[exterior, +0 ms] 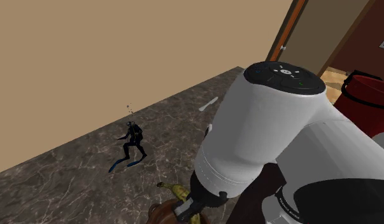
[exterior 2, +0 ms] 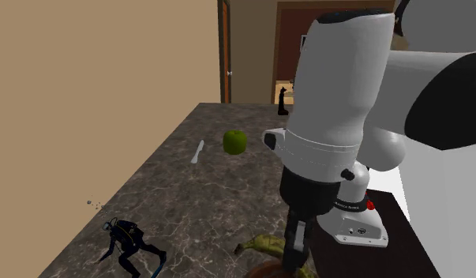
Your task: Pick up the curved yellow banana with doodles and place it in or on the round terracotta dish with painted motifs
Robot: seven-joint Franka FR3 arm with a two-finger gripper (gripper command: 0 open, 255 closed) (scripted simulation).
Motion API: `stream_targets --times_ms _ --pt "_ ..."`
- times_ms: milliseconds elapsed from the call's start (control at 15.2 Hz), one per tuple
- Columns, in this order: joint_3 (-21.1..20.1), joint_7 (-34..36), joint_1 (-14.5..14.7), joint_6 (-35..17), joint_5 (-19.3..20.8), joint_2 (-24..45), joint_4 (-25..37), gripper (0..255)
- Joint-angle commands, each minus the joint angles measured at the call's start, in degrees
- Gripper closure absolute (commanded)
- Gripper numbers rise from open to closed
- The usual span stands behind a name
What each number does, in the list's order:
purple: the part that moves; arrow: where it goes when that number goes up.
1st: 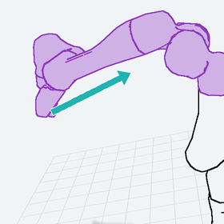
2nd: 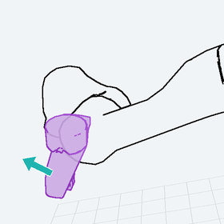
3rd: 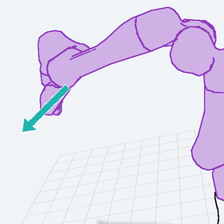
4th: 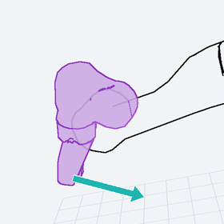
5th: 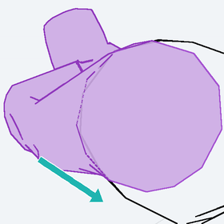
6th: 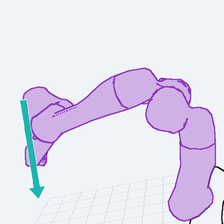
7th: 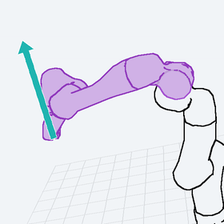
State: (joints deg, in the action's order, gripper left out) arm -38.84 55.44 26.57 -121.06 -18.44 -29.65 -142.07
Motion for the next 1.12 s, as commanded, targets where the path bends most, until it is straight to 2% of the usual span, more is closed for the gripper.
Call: stream_targets --times_ms 0,858,1056 --pt "-2.0 2.4 0.0 -0.2 0.1 1.3 1.4 255" --pt "-7.0 4.1 -1.7 -12.6 0.7 7.8 -4.7 255" --pt "-7.0 4.1 -1.7 -12.6 0.7 7.8 -4.7 255"
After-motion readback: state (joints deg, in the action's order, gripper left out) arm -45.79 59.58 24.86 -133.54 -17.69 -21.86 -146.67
